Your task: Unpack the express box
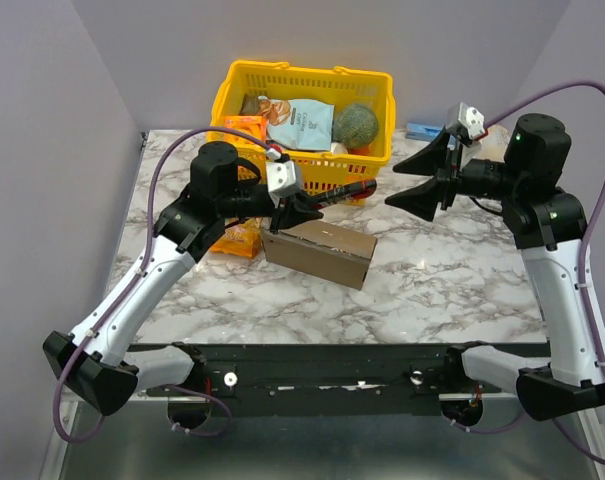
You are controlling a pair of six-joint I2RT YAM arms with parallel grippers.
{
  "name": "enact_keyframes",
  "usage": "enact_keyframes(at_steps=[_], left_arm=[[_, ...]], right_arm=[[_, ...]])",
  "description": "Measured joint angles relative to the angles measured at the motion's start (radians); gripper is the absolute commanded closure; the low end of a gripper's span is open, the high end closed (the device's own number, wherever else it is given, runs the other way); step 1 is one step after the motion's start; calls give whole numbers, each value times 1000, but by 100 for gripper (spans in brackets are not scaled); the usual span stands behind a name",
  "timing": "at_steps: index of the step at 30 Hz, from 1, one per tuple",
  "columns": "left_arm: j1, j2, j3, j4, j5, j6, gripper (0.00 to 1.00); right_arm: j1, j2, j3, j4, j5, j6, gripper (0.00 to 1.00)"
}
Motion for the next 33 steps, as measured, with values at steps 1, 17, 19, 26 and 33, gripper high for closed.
enact_keyframes(at_steps=[1, 17, 19, 26, 33], left_arm=[[13, -7, -27, 54, 41, -53, 100], [35, 117, -130, 594, 284, -585, 100], [35, 127, -123, 608, 284, -597, 100], [19, 153, -115, 626, 284, -619, 100], [6, 181, -80, 636, 283, -633, 100]], right_arm=[[0, -11, -26, 24, -17, 1, 25], [137, 28, -94, 169, -75, 61, 28], [148, 35, -94, 176, -74, 64, 28], [174, 57, -79, 203, -48, 87, 31], [196, 67, -70, 220, -37, 97, 36]])
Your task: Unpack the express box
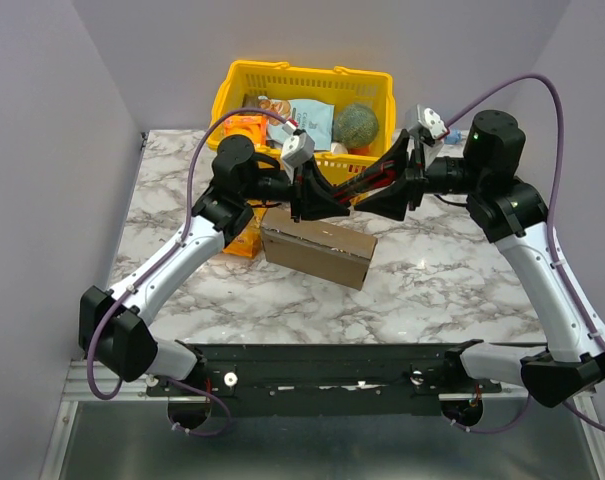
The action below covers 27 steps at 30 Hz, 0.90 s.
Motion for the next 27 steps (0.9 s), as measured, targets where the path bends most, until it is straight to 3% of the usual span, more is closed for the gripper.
enact_keyframes(at_steps=[10, 16, 21, 24, 25, 26, 27], left_arm=[[-18, 31, 47, 13, -4, -9, 100], [-29, 37, 47, 13, -3, -9, 100], [-31, 37, 47, 20, -3, -12, 100], [-31, 39, 50, 21, -2, -13, 100], [-31, 40, 51, 21, -1, -13, 100], [-31, 41, 53, 21, 0, -13, 90], [-31, 43, 56, 21, 0, -10, 78]], right_arm=[[19, 0, 0, 21, 15, 18, 40], [21, 0, 0, 43, 23, 35, 51], [21, 2, 0, 50, 31, 38, 54], [21, 2, 0, 50, 38, 35, 66], [21, 2, 0, 52, 42, 32, 83], [21, 2, 0, 54, 47, 29, 95], [20, 2, 0, 55, 55, 30, 100]])
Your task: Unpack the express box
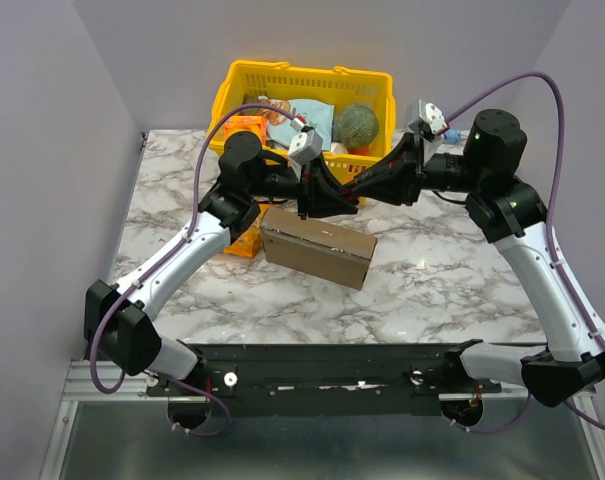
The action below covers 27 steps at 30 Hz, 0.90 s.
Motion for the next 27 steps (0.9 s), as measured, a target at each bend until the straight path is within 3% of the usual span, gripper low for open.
enact_keyframes(at_steps=[1, 3, 7, 13, 16, 19, 20, 27], left_arm=[[-1, 1, 2, 1, -3, 2, 58], [0, 4, 3, -4, -15, 11, 49], [7, 1, 18, -129, -74, 98, 44], [37, -76, 16, -514, -352, 492, 43], [69, -168, -40, -657, -478, 649, 49], [129, -261, -108, -742, -604, 726, 80], [155, -281, -125, -761, -639, 739, 100], [222, -247, -171, -780, -887, 727, 100]], right_arm=[[-1, 0, 0, 1, 13, 8, 100], [1, 0, 0, 2, 42, 20, 100], [8, -2, 6, -30, 198, 26, 100], [13, -73, -11, -136, 581, 39, 100], [5, -151, -77, -178, 725, 14, 100], [5, -204, -133, -264, 852, -21, 100], [5, -216, -158, -294, 900, -28, 100], [5, -236, -404, -420, 1056, -45, 100]])
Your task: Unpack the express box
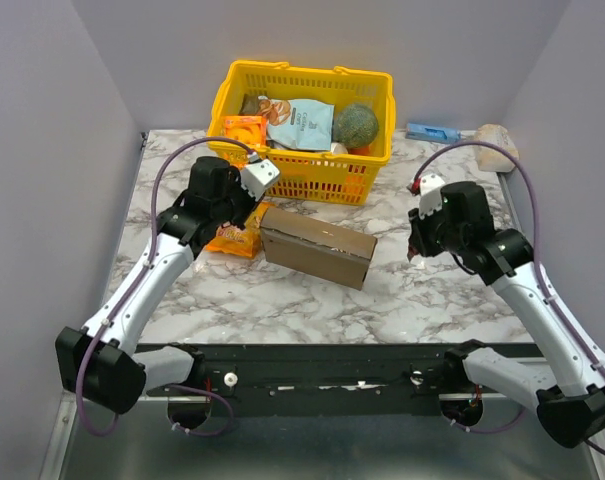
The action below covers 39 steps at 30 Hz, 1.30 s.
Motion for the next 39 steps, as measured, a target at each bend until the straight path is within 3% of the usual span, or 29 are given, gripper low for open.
enact_keyframes(at_steps=[5, 10, 20, 28, 34, 39], left_arm=[[6, 111, -46, 39, -114, -40, 100], [9, 139, -85, 38, -93, -58, 100], [11, -21, -236, 37, 238, -56, 100], [22, -130, -301, -48, 394, -45, 100], [12, -158, -302, -182, 524, 40, 87], [-3, -180, -268, -351, 568, 188, 70]], right_arm=[[0, 44, -66, -55, -20, 3, 99], [4, 104, -35, -54, -131, 24, 100], [19, 235, 81, -29, -209, 47, 99], [17, 331, 167, -29, -183, 35, 100], [36, 423, 245, -10, -169, 27, 99], [74, 466, 282, 10, -148, 34, 100]])
